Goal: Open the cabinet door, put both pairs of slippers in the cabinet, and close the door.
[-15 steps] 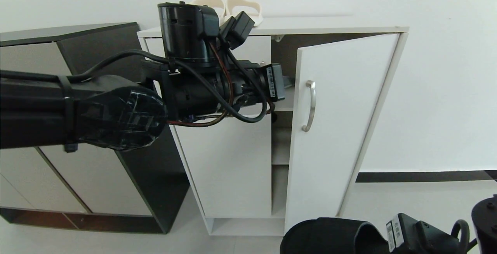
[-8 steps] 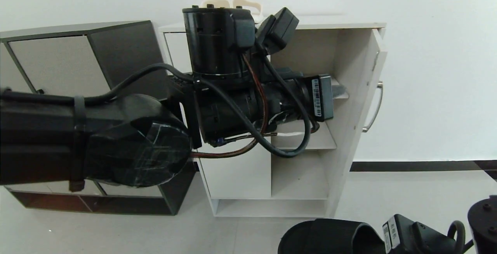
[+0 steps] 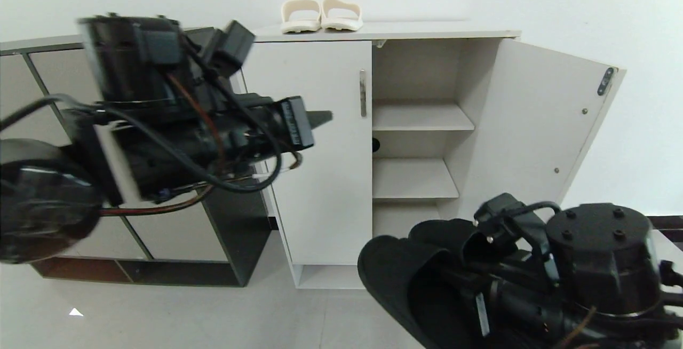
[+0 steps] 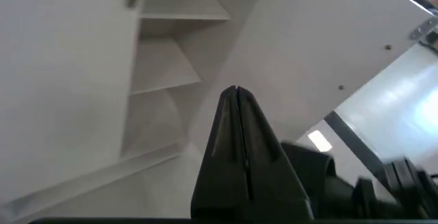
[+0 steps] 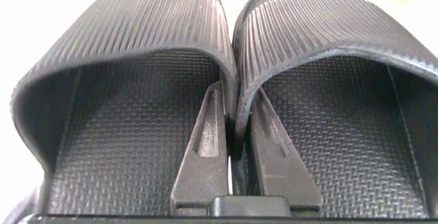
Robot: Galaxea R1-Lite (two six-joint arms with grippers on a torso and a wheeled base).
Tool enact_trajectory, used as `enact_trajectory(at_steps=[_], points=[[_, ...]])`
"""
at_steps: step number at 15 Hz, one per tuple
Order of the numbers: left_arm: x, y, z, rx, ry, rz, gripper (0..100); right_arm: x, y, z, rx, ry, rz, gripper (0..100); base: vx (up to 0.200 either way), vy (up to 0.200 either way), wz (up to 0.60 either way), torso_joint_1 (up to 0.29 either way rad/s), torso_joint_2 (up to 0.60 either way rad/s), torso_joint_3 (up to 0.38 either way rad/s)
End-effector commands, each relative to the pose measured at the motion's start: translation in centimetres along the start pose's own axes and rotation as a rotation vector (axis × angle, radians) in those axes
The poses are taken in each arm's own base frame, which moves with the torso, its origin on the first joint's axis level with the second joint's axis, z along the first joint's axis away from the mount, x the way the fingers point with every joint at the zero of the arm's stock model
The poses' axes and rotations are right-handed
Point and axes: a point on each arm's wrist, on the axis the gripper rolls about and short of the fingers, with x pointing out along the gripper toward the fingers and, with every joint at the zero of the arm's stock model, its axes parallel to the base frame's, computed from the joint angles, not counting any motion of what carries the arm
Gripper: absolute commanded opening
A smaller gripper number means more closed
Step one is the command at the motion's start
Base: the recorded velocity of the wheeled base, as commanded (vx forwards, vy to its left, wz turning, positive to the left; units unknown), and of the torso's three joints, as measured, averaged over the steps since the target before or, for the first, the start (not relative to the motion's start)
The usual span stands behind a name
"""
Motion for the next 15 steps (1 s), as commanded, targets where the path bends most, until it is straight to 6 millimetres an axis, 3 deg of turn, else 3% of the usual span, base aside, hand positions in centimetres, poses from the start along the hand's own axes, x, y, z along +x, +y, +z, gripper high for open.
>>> enact_trajectory(at_steps=[1, 2, 4, 6, 10, 15], points=[[-12.0, 0.8, 1.7, 0.018, -0.129, 0.225, 0, 3.7, 0.6, 0.9, 0.06, -0.008, -0.127, 0, 0.0, 0.0, 0.0, 0.0, 0.0, 0.0], [-16.9, 0.4, 0.6, 0.056, -0.127, 0.358, 0, 5.0, 0.5, 1.5, 0.094, -0.039, -0.211, 0, 0.0, 0.0, 0.0, 0.0, 0.0, 0.0], [-23.4, -0.2, -2.2, 0.107, -0.163, 0.533, 0, 5.8, 0.2, 1.8, 0.114, -0.082, -0.276, 0, 0.0, 0.0, 0.0, 0.0, 0.0, 0.0], [-27.4, -0.1, -6.0, 0.143, -0.231, 0.697, 0, 6.0, 0.2, 2.2, 0.124, -0.122, -0.294, 0, 0.0, 0.0, 0.0, 0.0, 0.0, 0.0], [-29.4, 0.8, -13.8, 0.144, -0.259, 0.947, 0, 6.2, 0.2, 2.1, 0.111, -0.126, -0.303, 0, 0.0, 0.0, 0.0, 0.0, 0.0, 0.0], [-29.3, 2.5, -20.0, 0.238, -0.152, 0.973, 0, 6.5, 0.1, 1.8, 0.106, -0.113, -0.311, 0, 0.0, 0.0, 0.0, 0.0, 0.0, 0.0]])
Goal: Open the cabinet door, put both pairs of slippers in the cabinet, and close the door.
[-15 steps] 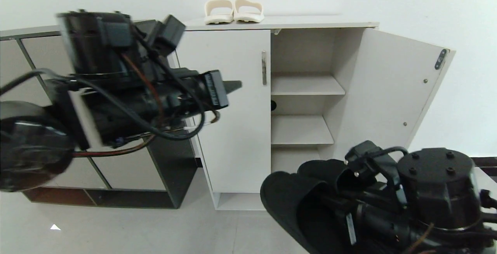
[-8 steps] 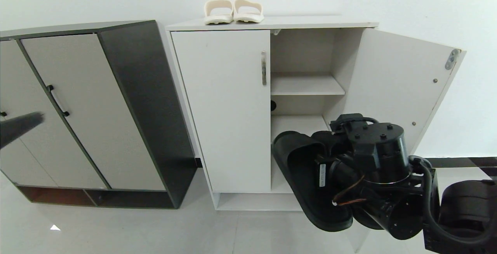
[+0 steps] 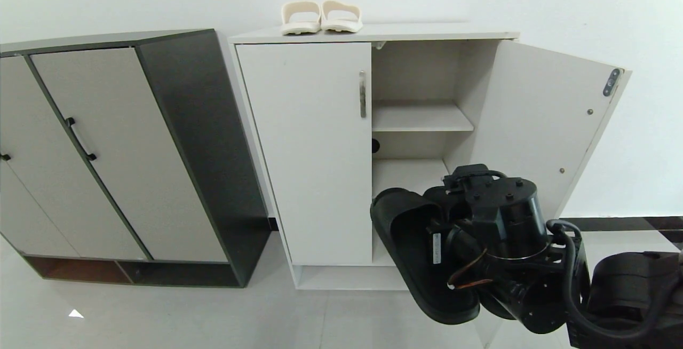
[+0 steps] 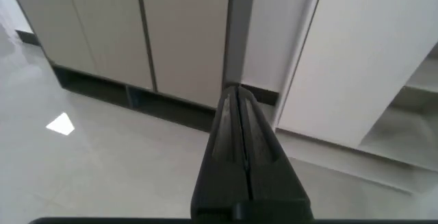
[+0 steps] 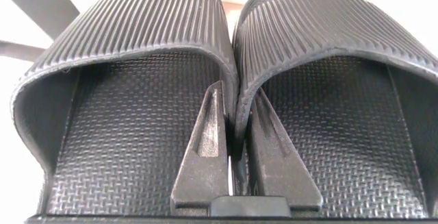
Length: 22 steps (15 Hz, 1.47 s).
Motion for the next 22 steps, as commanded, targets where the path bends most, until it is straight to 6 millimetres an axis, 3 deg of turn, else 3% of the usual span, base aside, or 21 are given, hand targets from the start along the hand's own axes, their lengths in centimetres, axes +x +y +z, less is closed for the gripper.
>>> enact_trajectory(at_steps=[1, 2, 5, 13, 17, 22], points=[[-0.9, 0.3, -3.2, 0.045, -0.087, -0.083, 0, 0.1, 0.0, -0.2, -0.004, 0.006, -0.002, 0, 0.0, 0.0, 0.0, 0.0, 0.0, 0.0], [-0.7, 0.1, -4.0, 0.068, -0.082, -0.154, 0, 0.1, 0.0, -0.2, -0.005, 0.006, -0.002, 0, 0.0, 0.0, 0.0, 0.0, 0.0, 0.0], [-0.6, -0.4, -4.0, 0.019, -0.121, -0.342, 0, 0.1, 0.0, -0.3, -0.011, 0.008, -0.003, 0, 0.0, 0.0, 0.0, 0.0, 0.0, 0.0], [-0.4, -0.5, -4.4, 0.068, -0.041, -0.375, 0, 1.2, 0.6, -0.7, -0.05, -0.027, 0.006, 0, 0.0, 0.0, 0.0, 0.0, 0.0, 0.0], [-0.5, -0.5, -4.5, 0.044, -0.081, -0.366, 0, 2.1, 1.2, -0.8, -0.041, -0.06, 0.013, 0, 0.0, 0.0, 0.0, 0.0, 0.0, 0.0], [-0.5, -0.5, -4.5, 0.044, -0.082, -0.366, 0, 5.9, 2.1, -1.5, -0.032, -0.076, -0.152, 0, 0.0, 0.0, 0.0, 0.0, 0.0, 0.0]])
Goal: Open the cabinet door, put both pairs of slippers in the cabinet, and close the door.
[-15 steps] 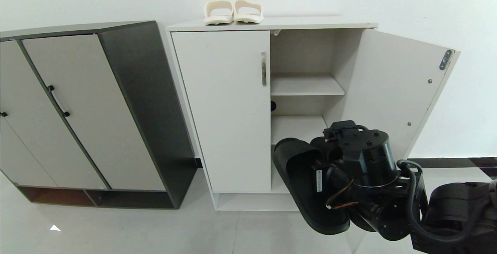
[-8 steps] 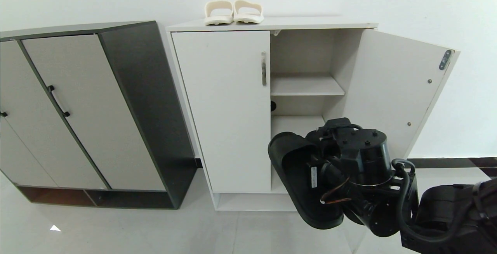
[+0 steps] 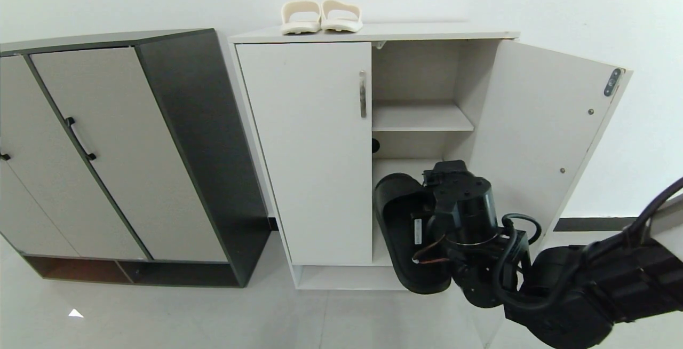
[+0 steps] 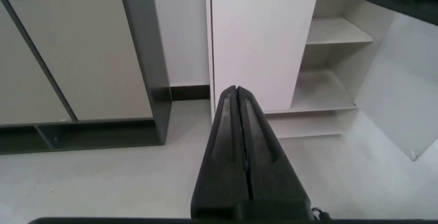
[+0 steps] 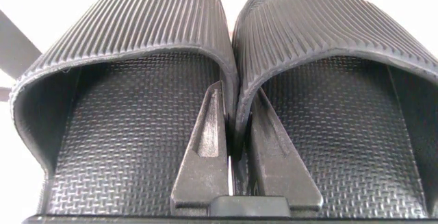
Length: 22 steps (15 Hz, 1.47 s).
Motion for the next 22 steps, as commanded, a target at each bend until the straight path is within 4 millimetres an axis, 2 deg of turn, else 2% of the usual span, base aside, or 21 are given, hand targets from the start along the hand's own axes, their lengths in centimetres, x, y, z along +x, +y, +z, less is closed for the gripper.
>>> enact_trajectory(at_steps=[1, 7, 14, 16, 17, 18, 22], points=[[0.0, 0.0, 0.0, 0.0, 0.002, -0.001, 0, 1.4, 0.7, -1.2, -0.013, 0.018, -0.018, 0, 0.0, 0.0, 0.0, 0.0, 0.0, 0.0], [0.0, 0.0, 0.0, -0.001, 0.002, -0.001, 0, 1.6, 0.9, -1.1, -0.006, 0.008, -0.027, 0, 0.0, -0.2, 0.0, 0.004, 0.01, 0.003], [0.0, 0.0, 0.0, -0.003, 0.002, 0.001, 0, 2.7, 1.4, -2.0, 0.006, -0.006, -0.018, 0, 0.0, 0.0, 0.0, 0.0, 0.0, 0.0], [0.0, 0.0, 0.0, -0.003, 0.002, 0.001, 0, 4.1, 1.0, -2.0, 0.014, -0.007, -0.047, 0, 0.0, 0.0, 0.0, 0.0, 0.0, 0.0], [0.0, 0.0, 0.0, -0.003, 0.002, 0.001, 0, 4.1, 1.0, -2.0, 0.014, -0.007, -0.047, 0, 0.0, 0.0, 0.0, 0.0, 0.0, 0.0], [0.0, 0.0, 0.0, -0.004, 0.002, 0.001, 0, 5.3, 0.6, -1.9, 0.029, -0.014, -0.071, 0, 0.0, 0.0, 0.0, 0.0, 0.0, 0.0], [0.0, 0.0, 0.0, -0.004, 0.002, 0.001, 0, 6.3, -0.2, -1.8, 0.04, -0.018, -0.103, 0, 0.0, 0.0, 0.0, 0.0, 0.0, 0.0]])
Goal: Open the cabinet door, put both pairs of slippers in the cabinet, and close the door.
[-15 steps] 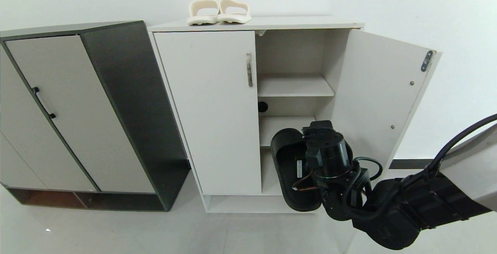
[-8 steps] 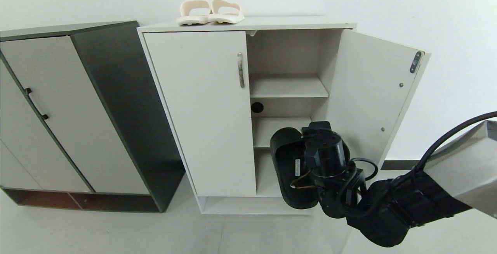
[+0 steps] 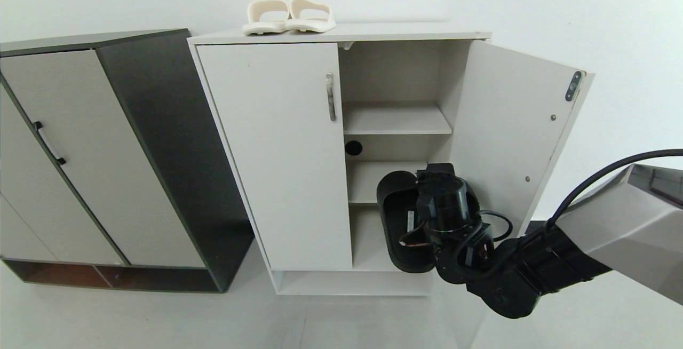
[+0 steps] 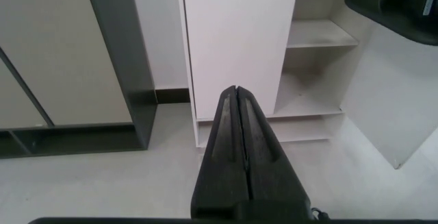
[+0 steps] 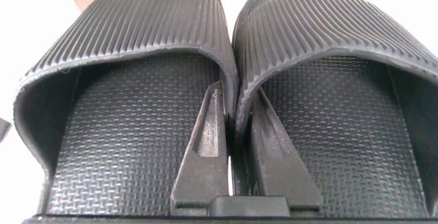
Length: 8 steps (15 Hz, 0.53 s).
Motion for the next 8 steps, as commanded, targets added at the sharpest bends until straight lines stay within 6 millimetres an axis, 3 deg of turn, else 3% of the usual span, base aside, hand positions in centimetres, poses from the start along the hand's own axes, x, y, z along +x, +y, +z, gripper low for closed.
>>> enact_trajectory(at_steps=[1, 8], points=[[0.0, 0.0, 0.0, 0.0, 0.002, 0.0, 0, 0.6, -0.5, -0.1, 0.0, 0.002, -0.021, 0, 0.0, 0.0, 0.0, 0.0, 0.0, 0.0], [0.0, 0.0, 0.0, -0.002, 0.002, 0.001, 0, 2.2, -1.6, -0.4, 0.0, 0.011, -0.058, 0, 0.0, 0.0, 0.0, 0.0, 0.0, 0.0]])
